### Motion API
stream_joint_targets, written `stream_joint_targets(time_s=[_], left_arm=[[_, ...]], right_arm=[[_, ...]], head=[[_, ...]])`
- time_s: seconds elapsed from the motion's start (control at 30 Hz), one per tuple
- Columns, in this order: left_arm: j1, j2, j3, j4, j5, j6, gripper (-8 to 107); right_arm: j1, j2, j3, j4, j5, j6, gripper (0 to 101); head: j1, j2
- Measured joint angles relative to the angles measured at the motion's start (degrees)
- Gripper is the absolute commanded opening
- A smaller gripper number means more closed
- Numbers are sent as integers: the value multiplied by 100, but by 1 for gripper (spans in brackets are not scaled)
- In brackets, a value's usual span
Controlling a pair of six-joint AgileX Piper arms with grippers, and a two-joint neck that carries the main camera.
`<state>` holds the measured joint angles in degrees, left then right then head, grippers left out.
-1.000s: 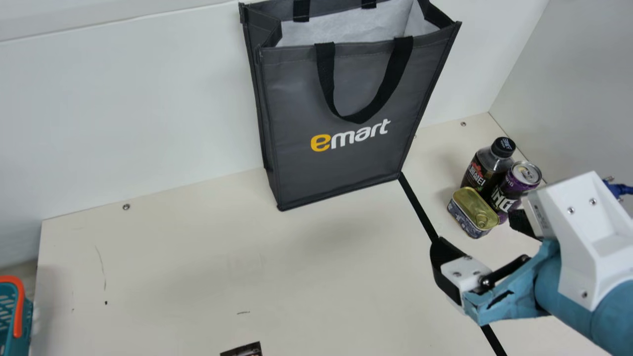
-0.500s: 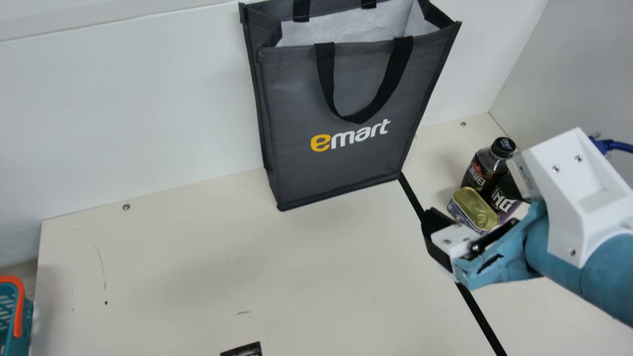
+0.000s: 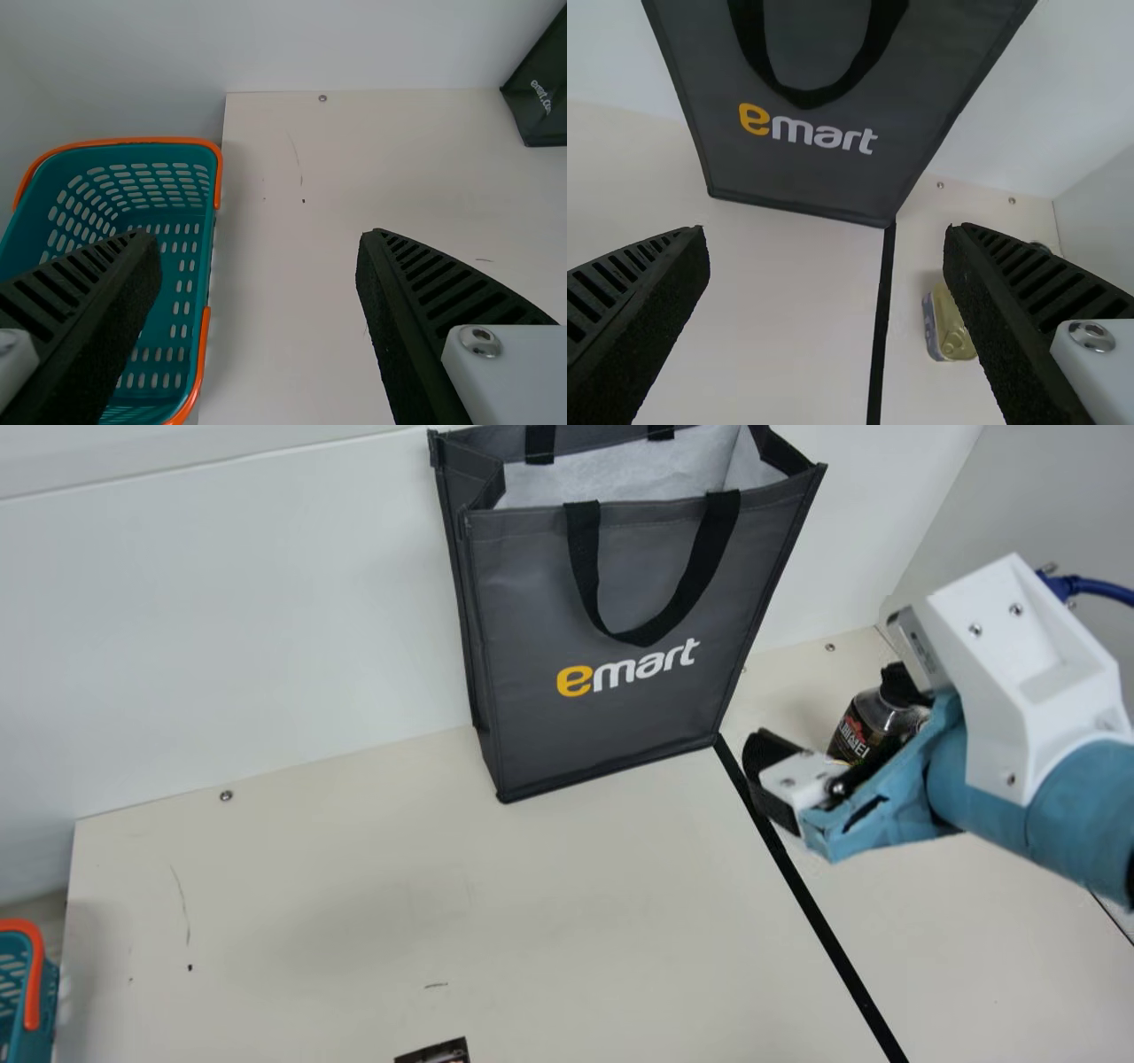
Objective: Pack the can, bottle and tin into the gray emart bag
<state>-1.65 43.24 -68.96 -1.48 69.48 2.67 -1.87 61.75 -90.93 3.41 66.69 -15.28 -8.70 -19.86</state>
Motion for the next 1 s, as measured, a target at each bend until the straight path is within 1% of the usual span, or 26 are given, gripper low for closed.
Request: stream_joint_targets(time_s=[0.23,0.57,0.77,1.0], left_arm=[[0,0,0,0,0,0,90],[0,0,0,0,0,0,90],[0,0,0,0,0,0,90],[0,0,0,0,0,0,90]], right_arm=[[-317,433,-533,353,-8,-528,91],[-626,1056,-1313,814,94,-1287,91],[-687,1407,-1752,1008,188,-1690,91],[-682,1847,-2359,1187,329,-2108,91]], head=[[0,-9],[0,-9],[0,0],[0,-9]])
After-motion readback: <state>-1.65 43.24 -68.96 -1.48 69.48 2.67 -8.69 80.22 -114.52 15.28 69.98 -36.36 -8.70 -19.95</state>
